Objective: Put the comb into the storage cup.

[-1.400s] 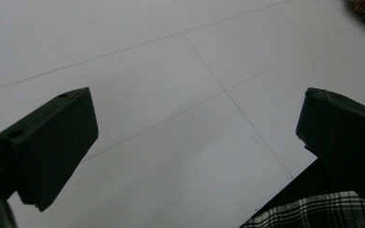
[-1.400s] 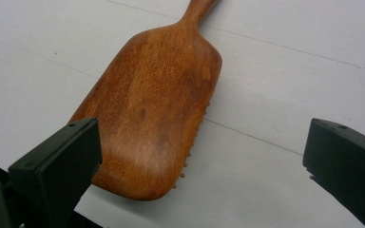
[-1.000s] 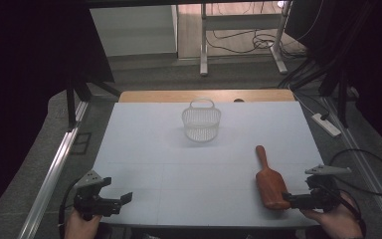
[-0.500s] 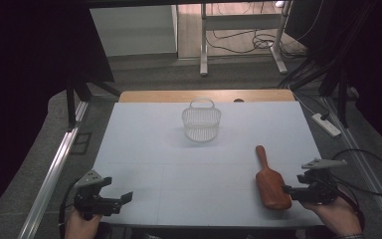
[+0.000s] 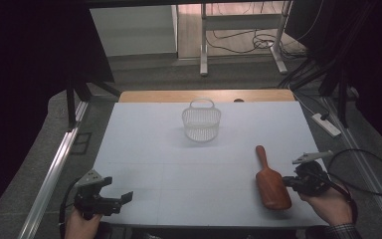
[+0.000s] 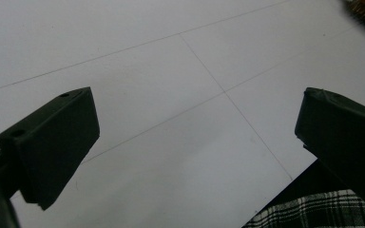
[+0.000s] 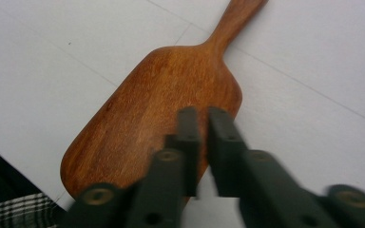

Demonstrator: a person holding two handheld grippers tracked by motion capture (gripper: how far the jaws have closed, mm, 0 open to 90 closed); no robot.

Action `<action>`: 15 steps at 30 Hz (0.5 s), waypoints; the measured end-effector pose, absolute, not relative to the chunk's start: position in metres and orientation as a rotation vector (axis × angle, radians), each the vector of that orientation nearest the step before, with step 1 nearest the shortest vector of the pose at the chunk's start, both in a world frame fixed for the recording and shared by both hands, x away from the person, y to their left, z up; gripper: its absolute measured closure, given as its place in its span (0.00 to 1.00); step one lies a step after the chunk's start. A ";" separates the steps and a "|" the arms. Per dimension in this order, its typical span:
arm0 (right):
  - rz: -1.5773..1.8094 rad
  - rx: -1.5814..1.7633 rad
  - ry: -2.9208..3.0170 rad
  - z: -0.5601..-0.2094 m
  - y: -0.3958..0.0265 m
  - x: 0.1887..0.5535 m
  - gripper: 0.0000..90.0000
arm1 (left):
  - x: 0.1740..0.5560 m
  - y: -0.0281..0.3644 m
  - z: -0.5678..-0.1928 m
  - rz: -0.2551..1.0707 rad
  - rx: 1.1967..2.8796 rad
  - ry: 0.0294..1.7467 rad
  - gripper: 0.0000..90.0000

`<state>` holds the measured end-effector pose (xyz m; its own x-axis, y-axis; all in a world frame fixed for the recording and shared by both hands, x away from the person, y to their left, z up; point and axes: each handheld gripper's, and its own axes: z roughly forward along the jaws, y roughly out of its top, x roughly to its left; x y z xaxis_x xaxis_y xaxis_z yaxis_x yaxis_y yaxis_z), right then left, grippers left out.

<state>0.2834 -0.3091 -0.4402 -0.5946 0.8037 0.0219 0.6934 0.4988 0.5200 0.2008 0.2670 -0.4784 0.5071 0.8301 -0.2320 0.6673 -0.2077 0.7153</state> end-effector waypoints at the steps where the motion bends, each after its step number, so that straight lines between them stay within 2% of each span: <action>1: 0.718 1.276 2.527 -0.440 -0.310 0.284 0.99 | 0.201 0.267 -0.478 0.258 1.949 1.229 0.01; 15: 0.618 1.311 2.558 -0.463 -0.324 0.286 1.00 | 0.201 0.268 -0.479 0.252 1.940 1.230 0.01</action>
<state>0.2856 -0.3244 -0.4629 -0.5859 0.8103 0.0117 0.7262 0.5187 0.4511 0.2009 0.2679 -0.4786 0.5061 0.8286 -0.2393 0.6674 -0.2005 0.7172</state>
